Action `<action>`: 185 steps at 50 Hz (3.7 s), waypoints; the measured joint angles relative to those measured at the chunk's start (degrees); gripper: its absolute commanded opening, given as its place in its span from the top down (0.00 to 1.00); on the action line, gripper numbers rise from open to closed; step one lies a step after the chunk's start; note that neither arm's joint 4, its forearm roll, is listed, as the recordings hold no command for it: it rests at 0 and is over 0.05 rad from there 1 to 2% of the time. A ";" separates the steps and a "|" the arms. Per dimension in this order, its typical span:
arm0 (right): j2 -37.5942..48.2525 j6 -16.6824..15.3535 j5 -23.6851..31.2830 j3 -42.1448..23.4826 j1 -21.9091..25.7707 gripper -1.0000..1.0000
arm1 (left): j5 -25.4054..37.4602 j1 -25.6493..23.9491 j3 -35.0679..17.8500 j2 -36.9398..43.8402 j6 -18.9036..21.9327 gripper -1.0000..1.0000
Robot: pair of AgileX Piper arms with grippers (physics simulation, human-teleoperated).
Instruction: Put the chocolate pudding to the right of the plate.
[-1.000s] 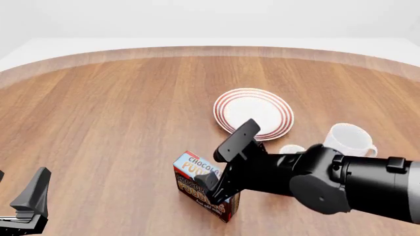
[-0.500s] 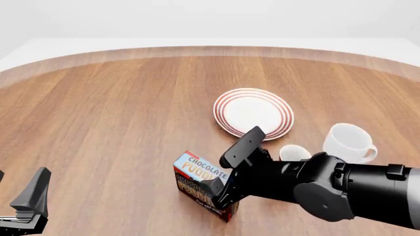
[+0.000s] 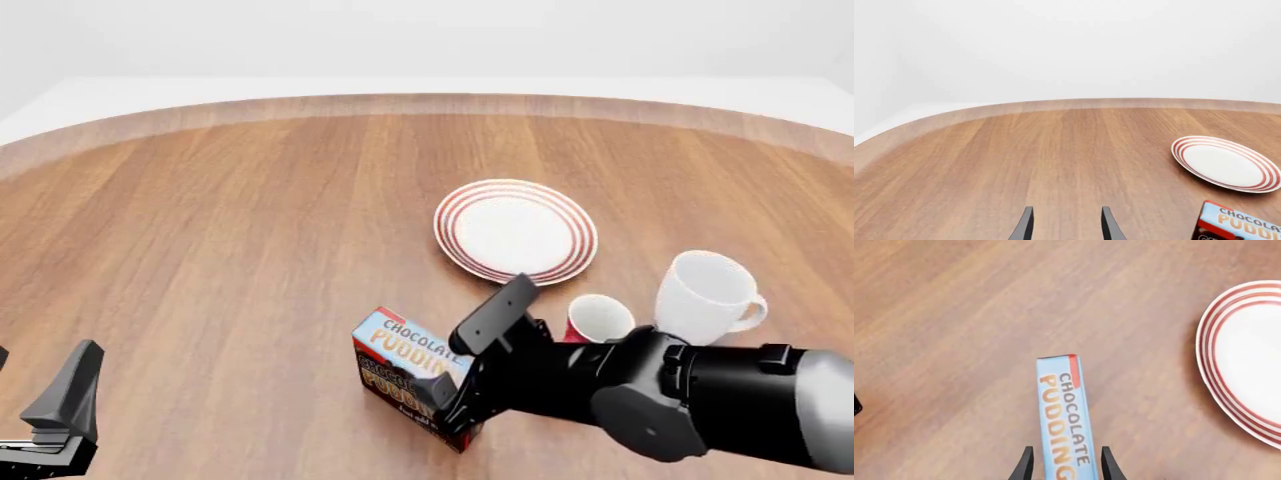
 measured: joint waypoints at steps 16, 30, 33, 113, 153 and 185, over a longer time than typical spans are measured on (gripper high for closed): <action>1.92 1.38 -2.40 1.18 0.53 0.00 | 0.00 0.00 0.00 0.00 0.00 0.00; 2.65 1.92 -3.56 2.01 0.69 0.00 | 0.00 0.00 0.00 0.00 0.00 0.00; 2.68 1.99 -3.69 2.13 0.70 1.00 | 0.00 0.00 0.00 0.00 0.00 0.00; -1.72 -15.39 29.68 -39.74 -14.78 1.00 | 0.00 0.00 0.00 0.00 0.00 0.00; 4.71 -8.14 29.22 -47.63 -36.75 1.00 | 0.00 0.00 0.00 0.00 0.00 0.00; 9.47 -7.52 23.42 -42.97 -48.00 1.00 | 0.00 0.00 0.00 0.00 0.00 0.00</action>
